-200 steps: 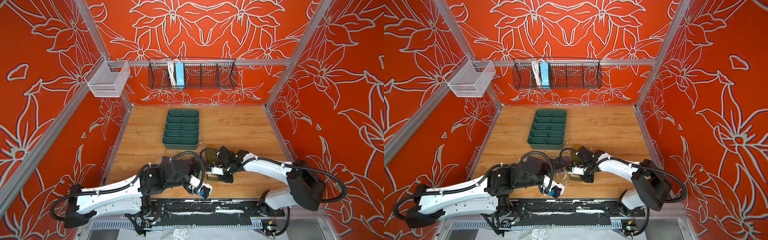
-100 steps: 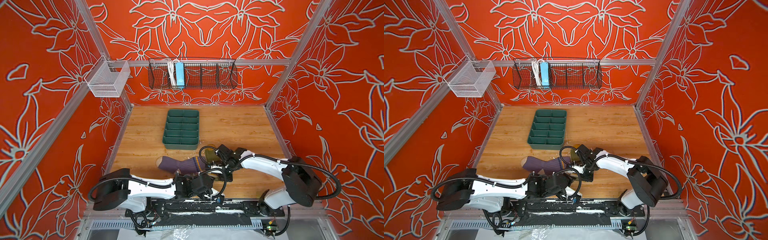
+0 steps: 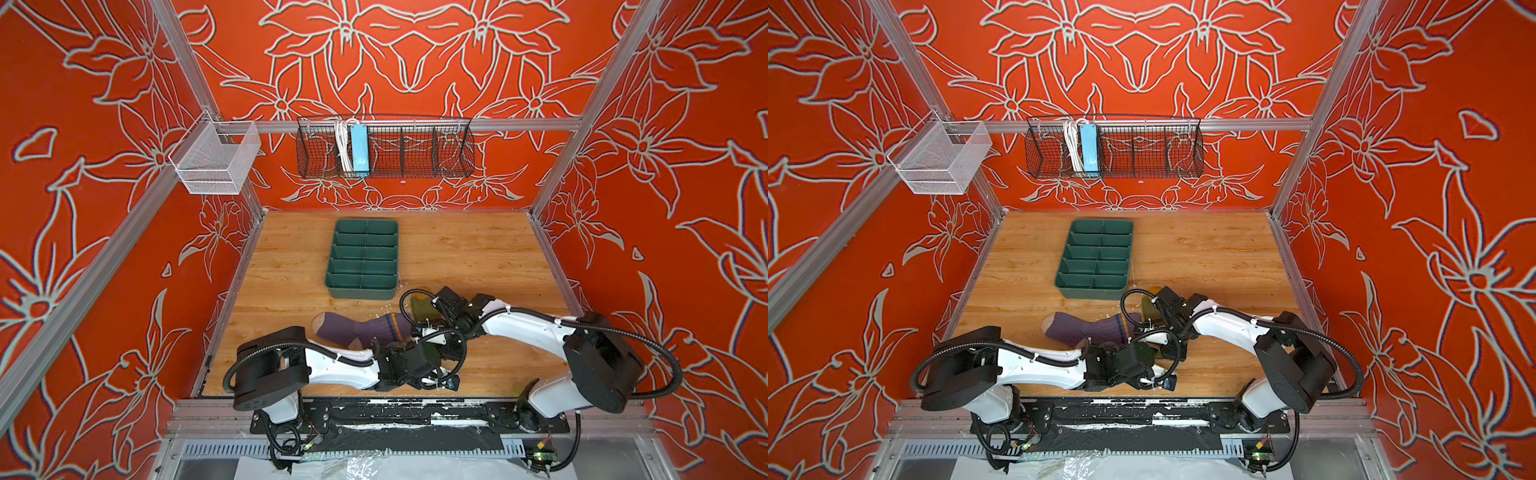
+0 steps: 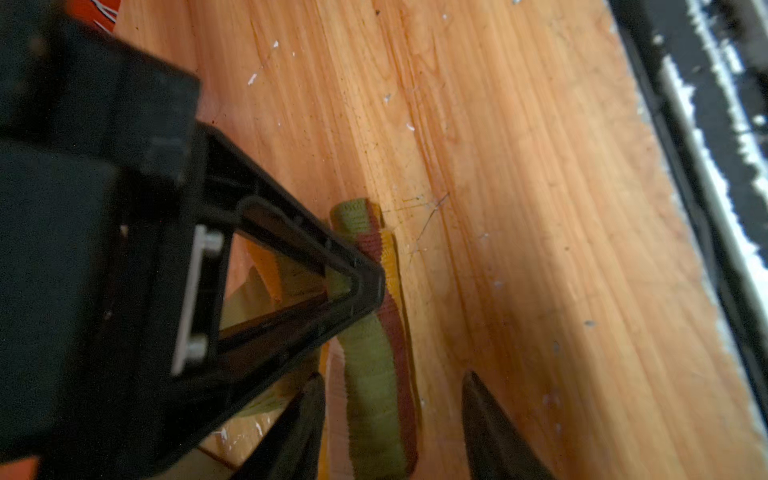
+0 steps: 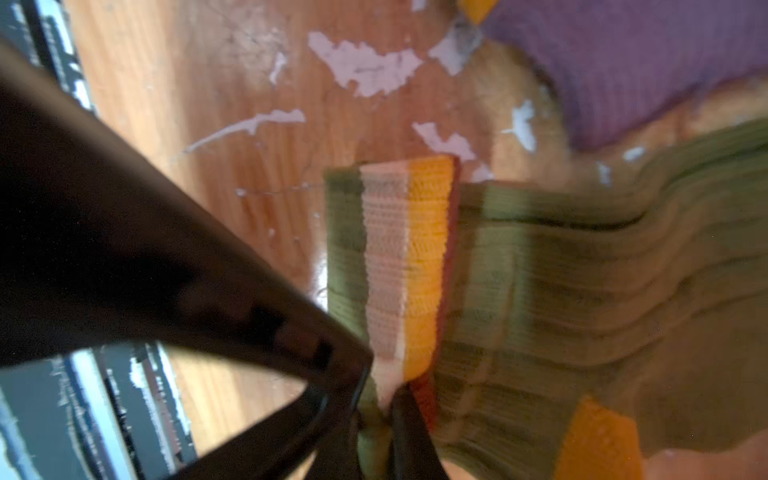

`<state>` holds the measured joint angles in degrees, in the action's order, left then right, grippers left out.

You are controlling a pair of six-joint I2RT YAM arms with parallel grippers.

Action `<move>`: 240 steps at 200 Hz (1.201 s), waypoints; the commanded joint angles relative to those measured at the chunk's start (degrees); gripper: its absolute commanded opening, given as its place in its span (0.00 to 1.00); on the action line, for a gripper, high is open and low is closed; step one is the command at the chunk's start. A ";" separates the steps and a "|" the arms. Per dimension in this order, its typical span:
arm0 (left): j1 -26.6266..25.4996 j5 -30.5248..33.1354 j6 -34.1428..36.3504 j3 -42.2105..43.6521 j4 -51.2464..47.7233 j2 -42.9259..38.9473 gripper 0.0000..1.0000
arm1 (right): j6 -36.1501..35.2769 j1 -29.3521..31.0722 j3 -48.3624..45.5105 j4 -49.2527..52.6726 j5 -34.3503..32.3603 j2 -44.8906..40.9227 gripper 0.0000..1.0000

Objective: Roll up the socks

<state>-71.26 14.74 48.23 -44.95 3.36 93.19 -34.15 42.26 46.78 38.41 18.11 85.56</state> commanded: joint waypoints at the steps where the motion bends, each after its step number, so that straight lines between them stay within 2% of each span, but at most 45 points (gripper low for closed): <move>1: 2.20 -1.41 -2.01 -2.32 -1.86 1.61 0.46 | -1.36 0.33 -0.83 2.37 -0.41 1.48 0.00; 16: 2.37 -2.27 -2.44 -2.42 -2.08 1.97 0.42 | -1.18 0.40 -1.03 2.31 0.40 1.17 0.00; 25: 4.25 -2.53 -4.14 -2.78 -2.67 2.37 0.40 | -1.10 0.49 -1.12 2.28 0.78 0.93 0.00; 63: 5.61 0.38 -5.33 -2.62 -1.49 4.29 0.38 | -0.75 0.60 -1.08 2.94 1.94 0.39 0.00; 81: 5.77 3.09 -5.69 -2.69 -0.29 5.73 0.38 | -0.39 0.67 -0.94 3.14 2.71 0.09 0.00; 104: 5.83 5.03 -5.85 -2.68 1.27 6.80 0.47 | -0.04 0.76 -1.03 3.46 3.48 -0.50 0.00; 134: 5.95 6.51 -6.22 -3.15 1.76 7.84 0.45 | 0.47 0.92 -1.00 3.66 4.42 -1.16 0.00; 182: 5.96 8.06 -6.91 -4.89 0.58 9.52 0.27 | 1.10 0.94 -0.86 3.99 5.88 -1.21 0.00; 226: 5.96 8.58 -7.46 -4.68 -1.21 8.04 0.00 | 1.46 1.01 -0.24 4.63 5.65 -1.28 0.00; 240: 6.00 8.36 -7.69 -4.80 -2.57 7.55 0.00 | 1.94 0.97 -0.26 4.87 4.07 -2.00 0.00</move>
<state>-68.12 19.75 44.97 -48.84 2.92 99.90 -31.03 40.73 46.98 37.78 17.78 84.86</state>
